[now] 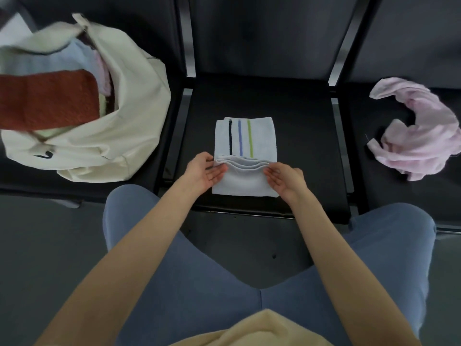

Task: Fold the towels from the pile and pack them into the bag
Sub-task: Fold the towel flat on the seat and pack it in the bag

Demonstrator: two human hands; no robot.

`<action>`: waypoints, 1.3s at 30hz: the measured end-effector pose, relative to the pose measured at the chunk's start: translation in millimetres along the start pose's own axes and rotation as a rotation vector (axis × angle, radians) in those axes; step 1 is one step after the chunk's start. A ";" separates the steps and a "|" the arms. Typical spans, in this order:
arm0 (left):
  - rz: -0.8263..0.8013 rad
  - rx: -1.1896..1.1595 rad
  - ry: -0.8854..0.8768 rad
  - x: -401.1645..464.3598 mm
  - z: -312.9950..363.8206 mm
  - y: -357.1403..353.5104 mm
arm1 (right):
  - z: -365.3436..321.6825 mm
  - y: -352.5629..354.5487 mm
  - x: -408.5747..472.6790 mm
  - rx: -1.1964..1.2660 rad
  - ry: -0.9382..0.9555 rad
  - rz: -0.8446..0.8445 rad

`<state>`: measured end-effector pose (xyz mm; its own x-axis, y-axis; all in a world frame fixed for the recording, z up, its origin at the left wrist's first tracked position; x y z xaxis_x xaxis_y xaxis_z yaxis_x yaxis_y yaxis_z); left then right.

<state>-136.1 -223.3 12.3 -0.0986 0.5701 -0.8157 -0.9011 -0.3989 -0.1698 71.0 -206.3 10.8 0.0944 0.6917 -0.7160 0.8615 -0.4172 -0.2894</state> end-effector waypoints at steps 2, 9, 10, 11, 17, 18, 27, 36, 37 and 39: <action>0.047 0.039 -0.015 10.7 -1.1 -1.5 | 5.9 -2.5 8.8 -0.001 -0.005 0.030; 0.102 0.427 -0.379 17.8 -7.5 0.9 | 9.2 -2.6 4.1 -0.413 0.299 -0.032; 0.102 0.635 -0.522 14.7 -6.4 2.7 | 7.8 -0.4 3.4 -0.570 0.398 -0.063; 0.092 0.859 -0.680 10.2 -5.3 4.6 | 6.5 1.3 1.6 -0.734 0.491 -0.110; -0.060 1.821 -1.190 4.5 -24.5 12.8 | 14.2 14.0 -5.6 -1.478 0.659 -0.416; -0.071 1.872 -1.186 6.7 -26.5 13.2 | 17.2 14.7 -4.5 -1.576 0.663 -0.437; 0.000 1.831 -1.154 7.9 -22.4 8.5 | 10.8 17.1 3.1 -1.728 0.868 -0.390; -0.128 1.271 -0.887 -38.2 -18.7 13.3 | -29.9 37.1 -11.3 -1.213 0.583 -0.452; -0.113 1.189 -0.855 -37.5 -15.3 13.4 | -32.9 35.8 -10.0 -1.109 0.565 -0.430; -0.050 1.044 -0.803 -32.1 -5.7 12.5 | -35.5 31.9 -3.6 -0.935 0.524 -0.371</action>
<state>-141.8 -250.6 33.2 0.0484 0.9774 -0.2058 -0.7752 0.1667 0.6094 115.9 -201.1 26.7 -0.2368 0.9340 -0.2674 0.8937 0.3174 0.3171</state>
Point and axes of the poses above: each hand's wrist, its own x-axis towards the middle knuckle, its own y-axis out of the back of the hand, z = x × y, the point moved 4 cm from there along x, towards the middle knuckle, and after that the axes turned 10 degrees about x, right-handed, at the moved point
